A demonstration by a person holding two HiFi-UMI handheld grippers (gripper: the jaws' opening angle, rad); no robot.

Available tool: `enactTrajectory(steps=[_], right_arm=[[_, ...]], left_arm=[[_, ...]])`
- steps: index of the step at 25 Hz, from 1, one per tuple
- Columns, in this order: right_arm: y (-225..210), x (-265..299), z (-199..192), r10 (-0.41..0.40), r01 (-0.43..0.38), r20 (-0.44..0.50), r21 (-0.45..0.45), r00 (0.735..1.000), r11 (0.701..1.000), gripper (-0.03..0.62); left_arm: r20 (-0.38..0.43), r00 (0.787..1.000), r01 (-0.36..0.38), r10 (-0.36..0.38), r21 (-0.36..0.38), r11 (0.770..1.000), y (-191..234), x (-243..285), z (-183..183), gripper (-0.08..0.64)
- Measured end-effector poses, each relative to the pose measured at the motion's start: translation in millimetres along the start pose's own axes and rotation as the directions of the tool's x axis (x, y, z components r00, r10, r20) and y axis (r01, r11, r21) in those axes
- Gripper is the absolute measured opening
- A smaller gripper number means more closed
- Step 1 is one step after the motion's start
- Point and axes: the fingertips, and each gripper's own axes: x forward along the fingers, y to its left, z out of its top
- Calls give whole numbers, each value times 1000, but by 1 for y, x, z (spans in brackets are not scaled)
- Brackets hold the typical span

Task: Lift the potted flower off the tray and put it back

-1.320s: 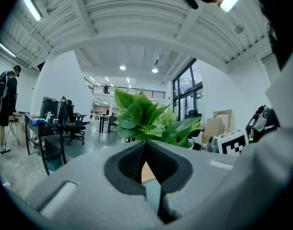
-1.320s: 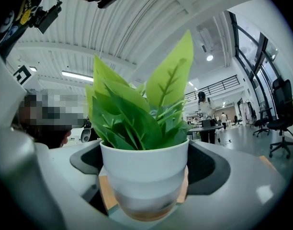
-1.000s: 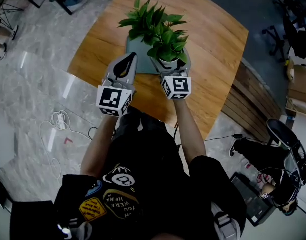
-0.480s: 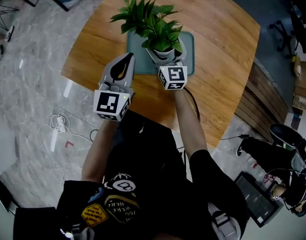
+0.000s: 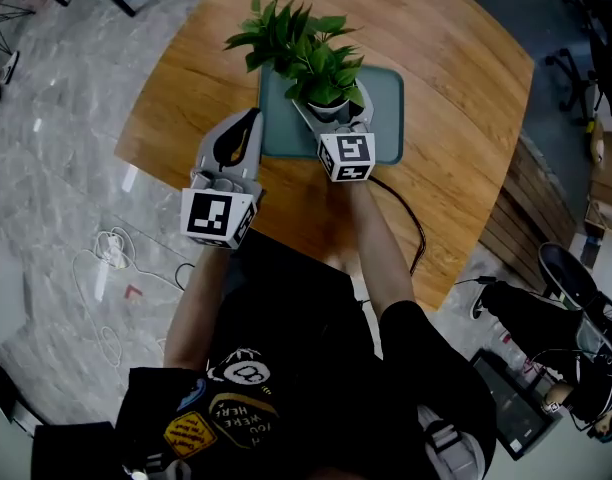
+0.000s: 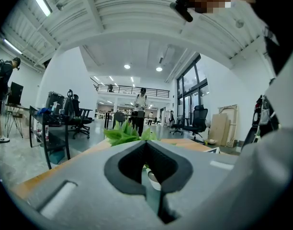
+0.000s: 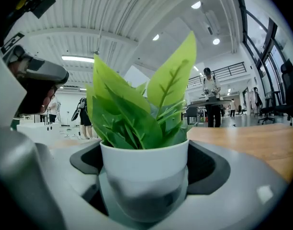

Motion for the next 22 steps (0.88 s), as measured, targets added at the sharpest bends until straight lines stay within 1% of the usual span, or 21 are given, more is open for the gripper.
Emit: enactTrajectory(steps=[2, 6, 8, 10, 13, 15, 18, 22], right_arm=[[1, -1, -5, -2, 2, -34, 14, 999, 1000, 522], [3, -3, -8, -12, 10, -104, -14, 995, 1000, 523], [4, -12, -15, -29, 28, -138, -8, 990, 1000, 523], [5, -23, -24, -43, 44, -148, 2, 988, 999, 523], [8, -28, -28, -66, 60, -150, -43, 986, 997, 523], [9, -27, -33, -78, 65, -172, -78, 982, 995, 523], [13, -31, -47, -59, 43, -224, -76, 973, 996, 523], [16, -38, -56, -54, 40, -249, -60, 967, 997, 523]], left_arm=[[-9, 1000, 2, -2, -4, 1000, 3, 2, -1, 0], [-34, 999, 17, -17, -6, 1000, 6, 9, 3, 0], [-40, 999, 23, -23, -15, 1000, 3, 4, 3, 0], [-45, 998, 30, -31, -23, 999, -3, -4, -1, 0], [-54, 998, 40, -41, -23, 999, -10, -12, -1, 0], [-62, 997, 39, -41, -24, 999, -10, -15, 1, 0], [-71, 997, 37, -39, -29, 999, -11, -22, 4, 0], [-85, 995, 40, -42, -28, 999, -13, -28, 4, 0]])
